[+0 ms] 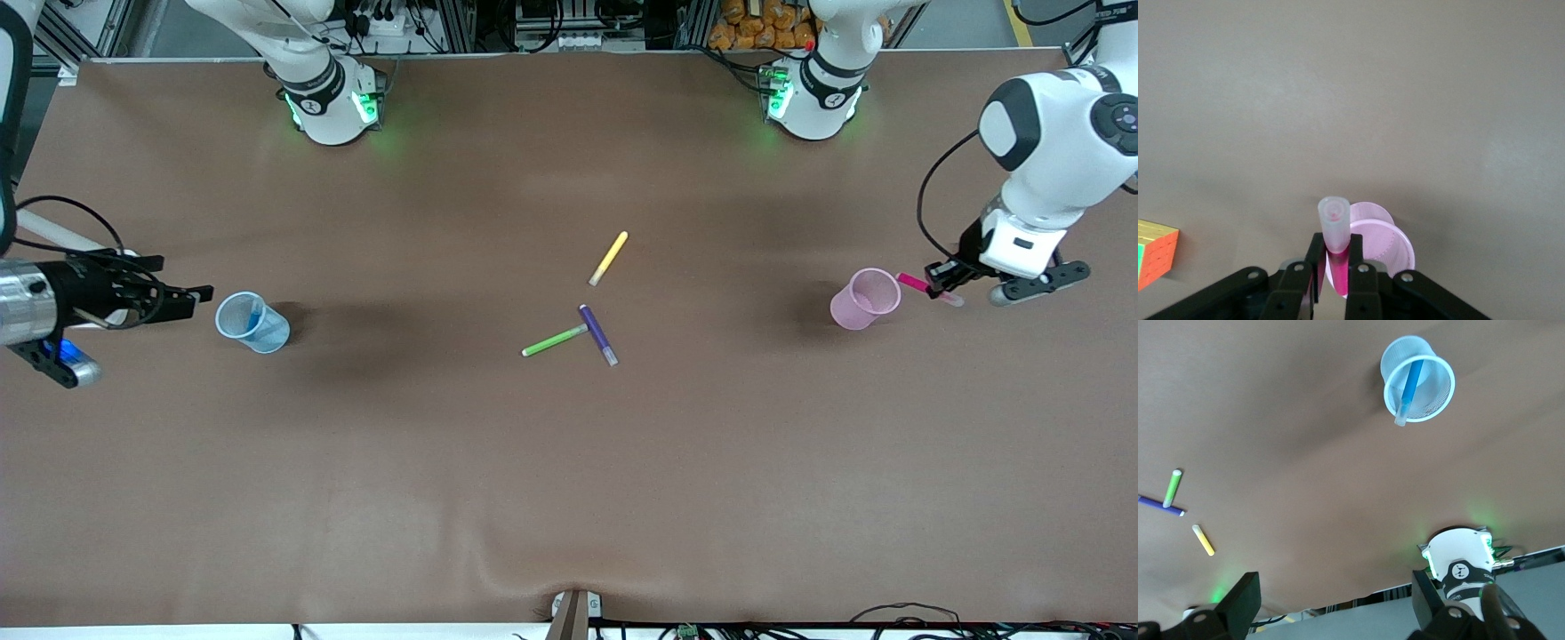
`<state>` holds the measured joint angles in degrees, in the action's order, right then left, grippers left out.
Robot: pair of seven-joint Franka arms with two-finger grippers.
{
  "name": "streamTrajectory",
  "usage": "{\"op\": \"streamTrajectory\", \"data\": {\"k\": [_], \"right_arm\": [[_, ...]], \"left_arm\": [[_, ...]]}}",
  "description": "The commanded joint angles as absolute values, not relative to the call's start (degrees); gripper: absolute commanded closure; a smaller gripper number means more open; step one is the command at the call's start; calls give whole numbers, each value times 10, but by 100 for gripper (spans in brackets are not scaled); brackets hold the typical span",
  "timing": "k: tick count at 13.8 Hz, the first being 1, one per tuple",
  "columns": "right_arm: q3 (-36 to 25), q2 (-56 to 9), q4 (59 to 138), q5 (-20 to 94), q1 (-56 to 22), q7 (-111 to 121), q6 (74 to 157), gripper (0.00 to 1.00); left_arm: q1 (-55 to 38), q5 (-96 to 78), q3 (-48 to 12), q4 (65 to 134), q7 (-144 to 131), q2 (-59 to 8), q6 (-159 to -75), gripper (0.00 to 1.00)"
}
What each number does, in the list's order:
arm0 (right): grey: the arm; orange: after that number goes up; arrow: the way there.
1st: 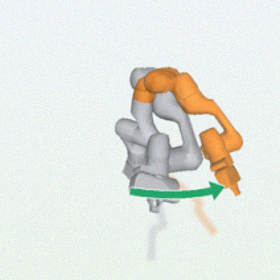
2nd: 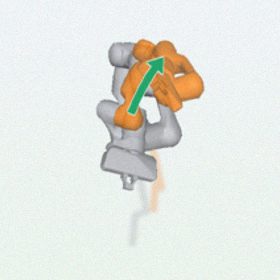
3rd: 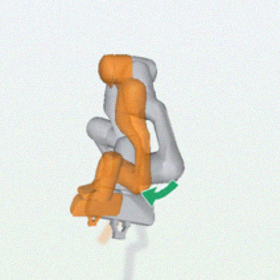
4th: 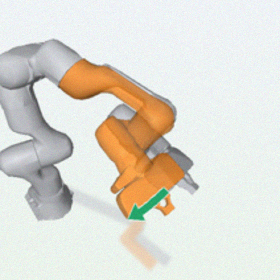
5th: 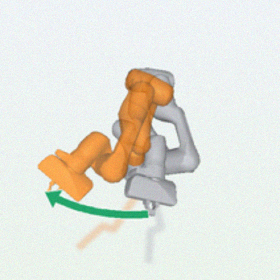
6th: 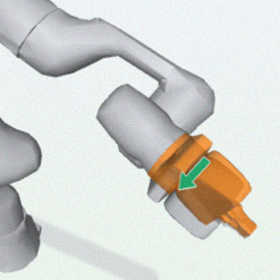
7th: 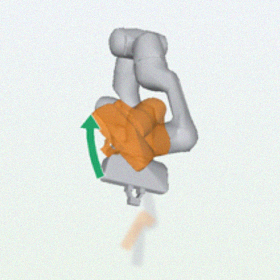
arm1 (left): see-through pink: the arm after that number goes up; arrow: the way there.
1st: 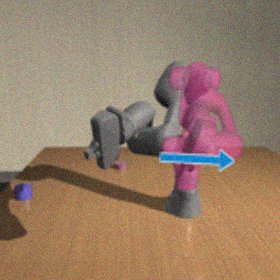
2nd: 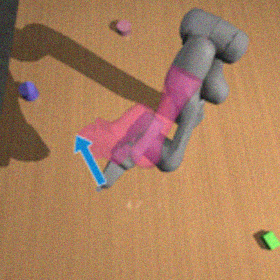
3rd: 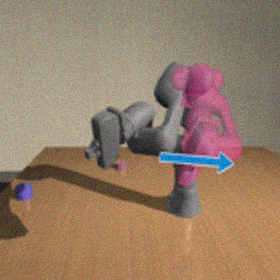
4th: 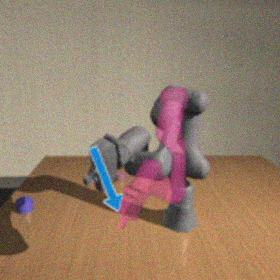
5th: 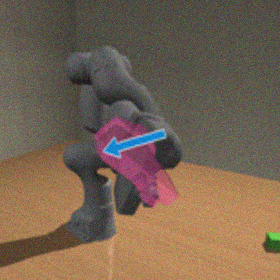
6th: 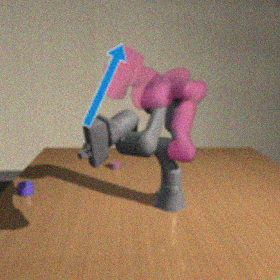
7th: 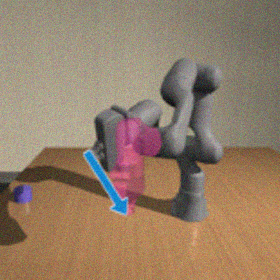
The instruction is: Place pink and blue markers in matching cups
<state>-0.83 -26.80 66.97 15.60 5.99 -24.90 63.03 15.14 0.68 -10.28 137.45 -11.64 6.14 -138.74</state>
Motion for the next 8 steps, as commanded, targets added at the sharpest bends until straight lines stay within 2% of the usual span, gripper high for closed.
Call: {"op": "streamTrajectory", "data": {"k": [1,5,8], "right_arm": [[-12,-252,618,133,27,-244,612,0],[-11,-243,603,133,13,-188,620,0],[-10,-197,619,93,4,-106,655,0]], "left_arm": [[155,16,-117,1393,-129,70,-1397,100],[153,16,-117,1394,-128,49,-1399,100],[152,17,-118,1389,-124,26,-1426,100]]}}
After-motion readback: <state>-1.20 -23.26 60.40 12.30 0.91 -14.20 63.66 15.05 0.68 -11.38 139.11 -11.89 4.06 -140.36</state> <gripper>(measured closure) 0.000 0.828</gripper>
